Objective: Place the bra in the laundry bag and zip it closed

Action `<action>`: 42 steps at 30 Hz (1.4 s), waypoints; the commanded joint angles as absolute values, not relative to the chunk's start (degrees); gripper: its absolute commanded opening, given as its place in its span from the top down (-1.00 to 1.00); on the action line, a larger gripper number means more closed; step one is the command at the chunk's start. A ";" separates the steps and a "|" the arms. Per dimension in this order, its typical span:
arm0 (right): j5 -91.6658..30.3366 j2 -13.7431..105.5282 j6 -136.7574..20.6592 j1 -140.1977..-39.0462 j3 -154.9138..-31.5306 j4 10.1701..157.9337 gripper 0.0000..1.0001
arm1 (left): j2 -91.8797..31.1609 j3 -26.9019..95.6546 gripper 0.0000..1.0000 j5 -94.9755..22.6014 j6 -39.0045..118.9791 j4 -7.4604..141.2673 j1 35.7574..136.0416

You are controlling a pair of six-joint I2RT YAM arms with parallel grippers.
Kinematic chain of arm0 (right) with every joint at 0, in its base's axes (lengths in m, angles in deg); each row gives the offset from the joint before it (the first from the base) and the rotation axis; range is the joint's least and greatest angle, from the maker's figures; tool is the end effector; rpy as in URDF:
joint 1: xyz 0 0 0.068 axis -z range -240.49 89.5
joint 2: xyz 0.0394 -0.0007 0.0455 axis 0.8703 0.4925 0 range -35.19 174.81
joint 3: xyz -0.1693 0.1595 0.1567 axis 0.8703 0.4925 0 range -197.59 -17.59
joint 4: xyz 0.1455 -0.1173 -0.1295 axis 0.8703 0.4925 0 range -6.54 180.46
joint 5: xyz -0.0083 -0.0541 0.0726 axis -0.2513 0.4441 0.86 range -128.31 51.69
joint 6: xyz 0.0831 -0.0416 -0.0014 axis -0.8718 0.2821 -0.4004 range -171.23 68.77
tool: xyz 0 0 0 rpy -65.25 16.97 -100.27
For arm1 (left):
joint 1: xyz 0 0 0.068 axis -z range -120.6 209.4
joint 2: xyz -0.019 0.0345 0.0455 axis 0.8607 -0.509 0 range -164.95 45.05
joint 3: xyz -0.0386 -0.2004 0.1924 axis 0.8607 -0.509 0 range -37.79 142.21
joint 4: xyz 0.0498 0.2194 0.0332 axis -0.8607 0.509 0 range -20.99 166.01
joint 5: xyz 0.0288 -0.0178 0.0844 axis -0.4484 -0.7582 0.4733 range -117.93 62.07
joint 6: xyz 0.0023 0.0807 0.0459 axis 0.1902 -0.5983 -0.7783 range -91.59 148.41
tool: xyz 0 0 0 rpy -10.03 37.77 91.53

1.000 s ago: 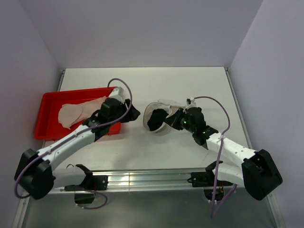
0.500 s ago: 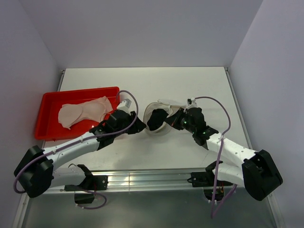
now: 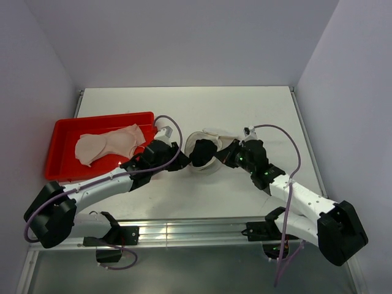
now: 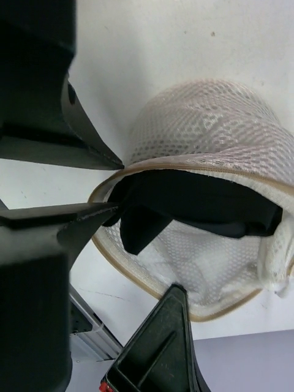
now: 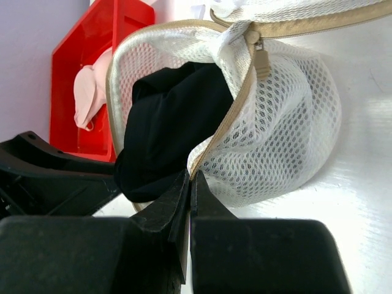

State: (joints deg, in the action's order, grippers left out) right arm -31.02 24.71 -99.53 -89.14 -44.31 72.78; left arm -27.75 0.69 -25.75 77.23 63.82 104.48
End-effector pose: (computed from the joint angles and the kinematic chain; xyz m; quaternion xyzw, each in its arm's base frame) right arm 0.2018 0.1225 0.2249 0.1068 0.8237 0.3863 0.4012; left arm 0.2022 -0.1982 0.2287 -0.0378 0.8613 -0.3590 0.3577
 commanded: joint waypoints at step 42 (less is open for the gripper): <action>-45.68 38.40 -86.83 -98.38 -67.34 76.69 0.78 | -26.14 12.92 1.00 -17.49 63.04 65.06 104.58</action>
State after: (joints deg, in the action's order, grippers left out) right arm -41.27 44.84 -87.31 -98.23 -65.27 81.04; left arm -26.44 9.39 -23.65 65.44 66.79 104.96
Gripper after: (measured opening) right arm 0.081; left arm 0.013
